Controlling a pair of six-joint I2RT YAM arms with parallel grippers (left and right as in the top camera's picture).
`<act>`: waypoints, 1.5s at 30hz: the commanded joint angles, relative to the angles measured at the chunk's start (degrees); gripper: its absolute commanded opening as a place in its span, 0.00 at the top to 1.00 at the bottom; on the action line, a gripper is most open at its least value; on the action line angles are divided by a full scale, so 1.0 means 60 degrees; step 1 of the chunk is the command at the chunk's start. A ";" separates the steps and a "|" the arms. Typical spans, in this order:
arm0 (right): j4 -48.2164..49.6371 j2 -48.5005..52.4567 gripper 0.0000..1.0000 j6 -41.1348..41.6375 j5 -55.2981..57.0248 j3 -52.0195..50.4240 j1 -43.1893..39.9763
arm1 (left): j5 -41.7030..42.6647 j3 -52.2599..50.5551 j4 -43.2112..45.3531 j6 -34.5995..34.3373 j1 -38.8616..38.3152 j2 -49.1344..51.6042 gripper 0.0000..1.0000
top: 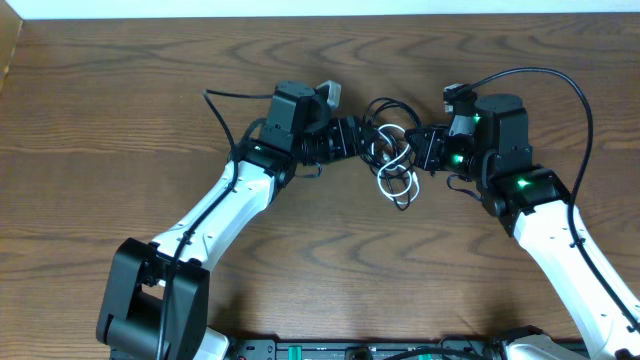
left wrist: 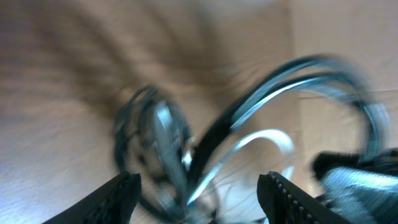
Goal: Untangle cables
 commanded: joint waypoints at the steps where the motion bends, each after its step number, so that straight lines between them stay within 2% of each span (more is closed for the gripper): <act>1: 0.0109 -0.0040 0.99 0.0539 -0.0627 0.0055 -0.0007 | 0.0506 0.0073 0.0331 -0.0525 0.0040 0.0011 0.39; 7: 0.0437 -0.0040 0.99 0.0860 -0.1049 0.0055 -0.0007 | 0.0510 0.0073 0.0007 -0.0576 0.0040 0.0153 0.49; 9: 0.0506 -0.0040 0.99 0.0878 -0.1049 0.0055 -0.0007 | 0.0510 0.0073 -0.0142 -0.0572 0.0040 0.0240 0.58; 12: 0.0492 -0.0040 0.99 0.0874 -0.1016 0.0055 -0.0018 | 0.0448 0.0073 -0.0164 -0.0550 0.0040 0.0302 0.85; 13: 0.0448 -0.0040 0.99 0.0867 -0.0889 0.0055 -0.0033 | 0.0328 0.0073 -0.0164 -0.0423 0.0040 0.0302 0.91; 14: 0.0361 -0.0040 0.99 0.0867 -0.0739 0.0055 -0.0069 | 0.0219 0.0073 -0.0160 -0.0146 0.0040 0.0302 0.92; 18: 0.0229 -0.0040 0.99 0.0867 -0.0769 0.0055 -0.0204 | -0.0321 0.0073 -0.0353 0.0994 0.0044 0.0295 0.92; 26: 0.0299 -0.0040 0.98 0.0554 -0.1632 0.0055 -0.0204 | 0.0069 0.0084 -0.0025 0.1228 0.0175 0.0135 0.92; 28: -0.0120 -0.0040 0.98 0.0430 -0.0594 0.0055 -0.0204 | 0.0076 0.0102 -0.0036 0.1494 0.0415 -0.0197 0.93; 34: -0.2532 0.0029 0.99 0.0678 0.5450 0.0055 -0.0204 | -0.0226 0.0102 -0.0820 0.1942 0.1770 -0.1883 0.93; 36: -0.3187 0.0029 0.99 0.1002 0.6830 0.0055 -0.0259 | -0.0131 0.0102 -0.1300 0.1934 0.2266 -0.2441 0.92; 37: -0.3355 0.0029 0.96 0.1056 0.7202 0.0055 -0.0306 | -0.0149 0.0102 -0.1650 0.1942 0.2521 -0.2750 0.93; 38: -0.3366 0.0029 0.87 0.1045 0.7289 0.0055 -0.0357 | -0.0175 0.0102 -0.1916 0.1945 0.2692 -0.2954 0.93; 40: -0.3144 0.0026 0.77 0.1035 0.6918 0.0055 -0.0412 | -0.0248 0.0102 -0.2528 0.2124 0.3045 -0.3326 0.93; 43: -0.2412 0.0029 0.77 0.0222 0.5614 0.0055 -0.0404 | -0.0561 0.0102 -0.3417 0.2612 0.3479 -0.3563 0.93; 45: -0.2240 0.0026 0.83 -0.0211 0.5621 0.0055 -0.0401 | -0.1242 0.0102 -0.3872 0.2794 0.3789 -0.3603 0.92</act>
